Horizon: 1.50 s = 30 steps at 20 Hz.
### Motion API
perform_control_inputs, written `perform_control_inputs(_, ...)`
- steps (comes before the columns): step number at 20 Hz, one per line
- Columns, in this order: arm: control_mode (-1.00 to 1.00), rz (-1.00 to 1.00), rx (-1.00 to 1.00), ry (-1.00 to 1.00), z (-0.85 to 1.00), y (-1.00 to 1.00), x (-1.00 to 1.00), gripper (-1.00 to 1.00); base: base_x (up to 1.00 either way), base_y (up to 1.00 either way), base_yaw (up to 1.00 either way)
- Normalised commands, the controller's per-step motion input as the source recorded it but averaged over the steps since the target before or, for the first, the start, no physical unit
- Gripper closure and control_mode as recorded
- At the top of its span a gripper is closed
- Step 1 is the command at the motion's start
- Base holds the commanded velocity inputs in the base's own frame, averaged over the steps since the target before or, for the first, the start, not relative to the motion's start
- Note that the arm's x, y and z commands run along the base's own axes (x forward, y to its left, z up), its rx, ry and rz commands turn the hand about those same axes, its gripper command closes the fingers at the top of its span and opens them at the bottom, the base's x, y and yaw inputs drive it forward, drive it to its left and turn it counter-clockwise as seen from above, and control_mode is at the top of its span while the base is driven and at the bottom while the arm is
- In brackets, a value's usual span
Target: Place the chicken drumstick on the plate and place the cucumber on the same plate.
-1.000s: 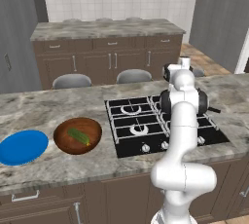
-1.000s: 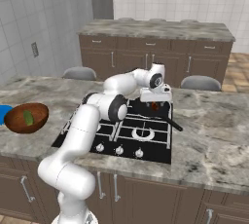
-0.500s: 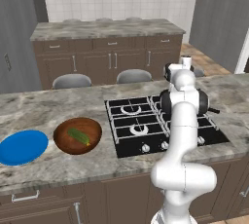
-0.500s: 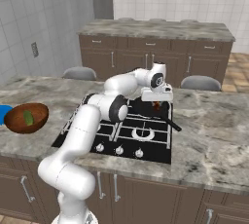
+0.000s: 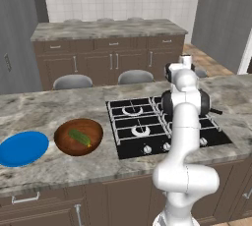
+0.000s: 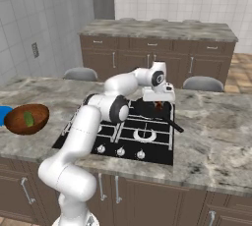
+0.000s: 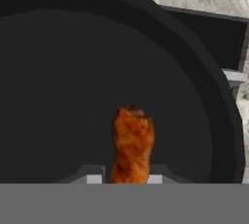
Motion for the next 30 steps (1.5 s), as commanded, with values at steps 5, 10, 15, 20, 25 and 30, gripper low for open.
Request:
perform_control_inputs(5,-1.00,-0.10,-0.04,0.16,0.42,0.01,-0.14,1.00,0.00,0.00,0.00)
perform_control_inputs(10,-1.00,-0.08,0.00,0.07,0.36,0.13,-0.36,1.00,0.00,0.00,0.00)
perform_control_inputs(15,-1.00,-0.05,0.01,0.00,0.26,0.19,-0.49,1.00,0.00,0.00,0.00)
perform_control_inputs(20,-1.00,-0.07,0.00,-0.11,0.06,0.38,-0.61,1.00,0.00,0.00,0.00)
perform_control_inputs(25,-1.00,-0.06,0.00,-0.25,0.00,0.41,-0.60,1.00,0.00,0.00,0.00)
perform_control_inputs(30,-1.00,-0.06,-0.01,-0.28,0.06,0.32,-0.59,1.00,0.00,0.00,0.00)
